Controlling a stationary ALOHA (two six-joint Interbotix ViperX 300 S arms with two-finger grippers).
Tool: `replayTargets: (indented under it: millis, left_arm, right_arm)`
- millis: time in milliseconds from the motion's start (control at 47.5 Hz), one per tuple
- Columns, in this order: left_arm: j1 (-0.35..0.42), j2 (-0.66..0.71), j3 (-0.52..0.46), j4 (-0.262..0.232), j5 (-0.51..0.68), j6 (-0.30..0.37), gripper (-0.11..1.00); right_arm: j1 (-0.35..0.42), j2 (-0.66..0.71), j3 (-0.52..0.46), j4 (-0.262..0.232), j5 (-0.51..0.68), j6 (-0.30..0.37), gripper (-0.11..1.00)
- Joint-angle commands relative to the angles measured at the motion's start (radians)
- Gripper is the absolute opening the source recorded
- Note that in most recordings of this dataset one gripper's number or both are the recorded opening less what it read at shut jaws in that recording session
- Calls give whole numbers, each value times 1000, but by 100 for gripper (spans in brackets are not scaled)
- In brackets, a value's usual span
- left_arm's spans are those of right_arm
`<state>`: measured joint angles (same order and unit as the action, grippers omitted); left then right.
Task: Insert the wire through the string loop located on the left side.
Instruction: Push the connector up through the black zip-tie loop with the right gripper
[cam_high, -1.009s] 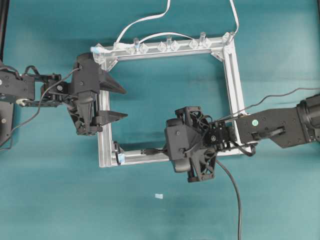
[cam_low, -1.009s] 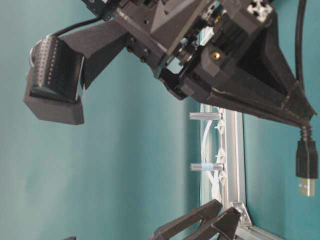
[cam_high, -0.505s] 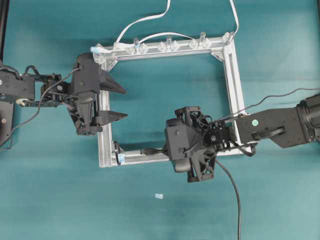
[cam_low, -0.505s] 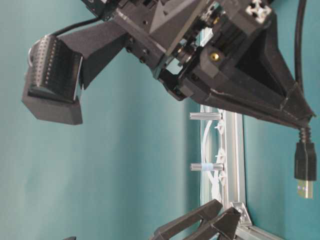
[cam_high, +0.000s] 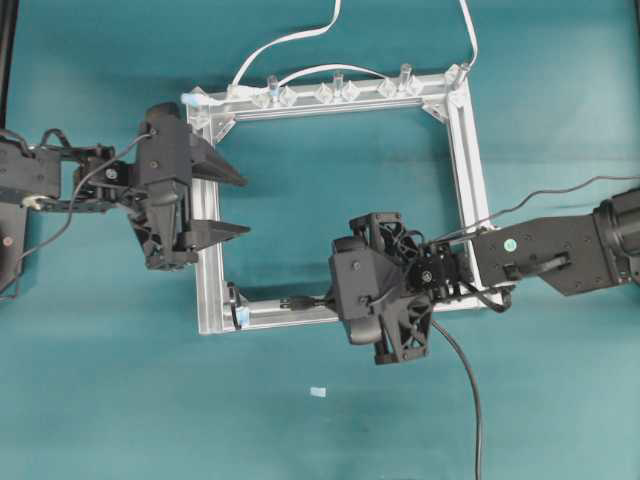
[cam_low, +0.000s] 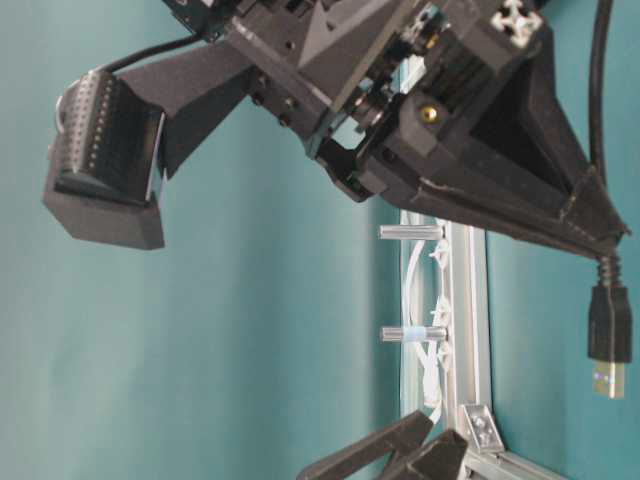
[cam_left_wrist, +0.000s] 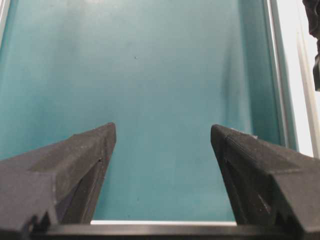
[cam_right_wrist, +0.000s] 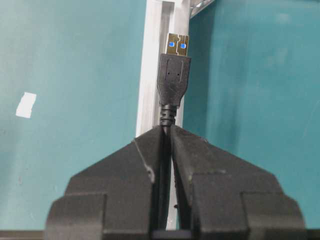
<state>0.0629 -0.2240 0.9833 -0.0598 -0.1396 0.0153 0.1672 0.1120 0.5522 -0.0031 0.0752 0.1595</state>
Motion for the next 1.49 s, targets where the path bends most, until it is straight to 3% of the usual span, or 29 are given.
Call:
replayTargets:
  millis: [0, 442, 1472]
  left_arm:
    - [-3, -35, -3, 3, 6, -3, 79]
    - [-46, -124, 46, 3, 123, -3, 79]
    - [-86, -327, 173, 3, 215, -5, 79]
  right_arm:
    - [-3, -20, -20, -3, -17, -2, 7]
    - [-3, 28, -78, -3, -21, -2, 7]
    - [-25, 164, -259, -3, -14, -2, 7]
